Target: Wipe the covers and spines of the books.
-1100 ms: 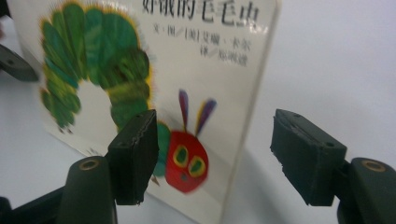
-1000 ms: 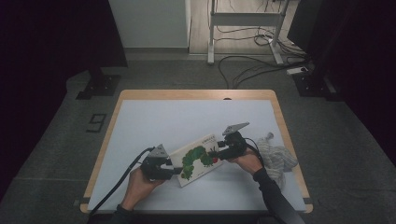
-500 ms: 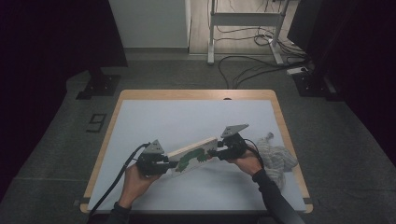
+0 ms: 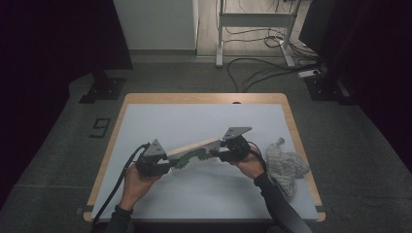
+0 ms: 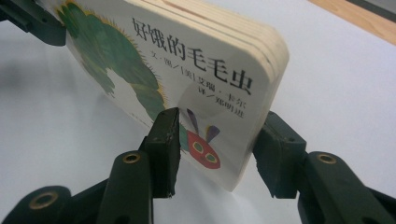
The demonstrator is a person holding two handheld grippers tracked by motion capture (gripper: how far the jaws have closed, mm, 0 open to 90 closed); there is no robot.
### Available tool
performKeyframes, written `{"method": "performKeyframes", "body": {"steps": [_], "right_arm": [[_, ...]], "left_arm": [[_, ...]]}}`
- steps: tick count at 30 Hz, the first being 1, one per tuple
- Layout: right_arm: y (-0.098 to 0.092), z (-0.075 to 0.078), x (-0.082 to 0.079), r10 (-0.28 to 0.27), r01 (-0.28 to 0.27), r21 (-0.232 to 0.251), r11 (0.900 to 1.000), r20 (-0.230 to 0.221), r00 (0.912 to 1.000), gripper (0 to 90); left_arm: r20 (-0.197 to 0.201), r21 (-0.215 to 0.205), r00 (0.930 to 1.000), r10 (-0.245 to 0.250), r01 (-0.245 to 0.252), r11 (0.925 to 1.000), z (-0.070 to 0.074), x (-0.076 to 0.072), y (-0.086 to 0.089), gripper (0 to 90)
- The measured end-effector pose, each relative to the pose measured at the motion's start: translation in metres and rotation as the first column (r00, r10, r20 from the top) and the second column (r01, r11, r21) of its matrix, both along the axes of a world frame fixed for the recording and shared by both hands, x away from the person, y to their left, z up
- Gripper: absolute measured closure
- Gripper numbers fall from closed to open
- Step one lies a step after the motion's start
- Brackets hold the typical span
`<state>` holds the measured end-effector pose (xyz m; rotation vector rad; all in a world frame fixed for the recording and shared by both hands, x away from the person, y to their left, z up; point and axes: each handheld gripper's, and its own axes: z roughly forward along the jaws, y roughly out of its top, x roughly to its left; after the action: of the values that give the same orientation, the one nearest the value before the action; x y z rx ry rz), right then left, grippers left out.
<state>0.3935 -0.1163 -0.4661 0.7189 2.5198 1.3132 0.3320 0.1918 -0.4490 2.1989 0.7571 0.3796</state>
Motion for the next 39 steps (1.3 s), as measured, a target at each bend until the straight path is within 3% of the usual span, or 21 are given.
{"method": "performKeyframes", "body": {"steps": [8, 16, 26, 39], "right_arm": [[0.01, -0.01, 0.007, -0.012, 0.012, -0.03, 0.999, 0.003, 0.9999, 52.5], [0.013, -0.012, 0.009, -0.028, 0.028, -0.029, 0.999, 0.001, 0.9996, 51.6], [0.016, -0.012, 0.01, -0.047, 0.047, -0.035, 0.998, 0.001, 0.9989, 46.3], [-0.005, -0.002, 0.002, -0.08, 0.081, -0.054, 0.995, 0.02, 0.9966, 32.2]], "left_arm": [[0.0, 0.05, 0.9992, 0.04, -0.04, 0.998, -0.008, 0.007, -0.001, 62.0], [0.01, 0.016, 0.9982, 0.059, -0.059, 0.9981, -0.01, 0.009, -0.001, 56.0], [0.023, 0.009, 0.9973, 0.07, -0.07, 0.9975, -0.011, 0.009, 0.0, 53.0], [0.02, -0.03, 0.9986, 0.05, -0.049, 0.9983, -0.012, 0.008, 0.004, 50.4]]}}
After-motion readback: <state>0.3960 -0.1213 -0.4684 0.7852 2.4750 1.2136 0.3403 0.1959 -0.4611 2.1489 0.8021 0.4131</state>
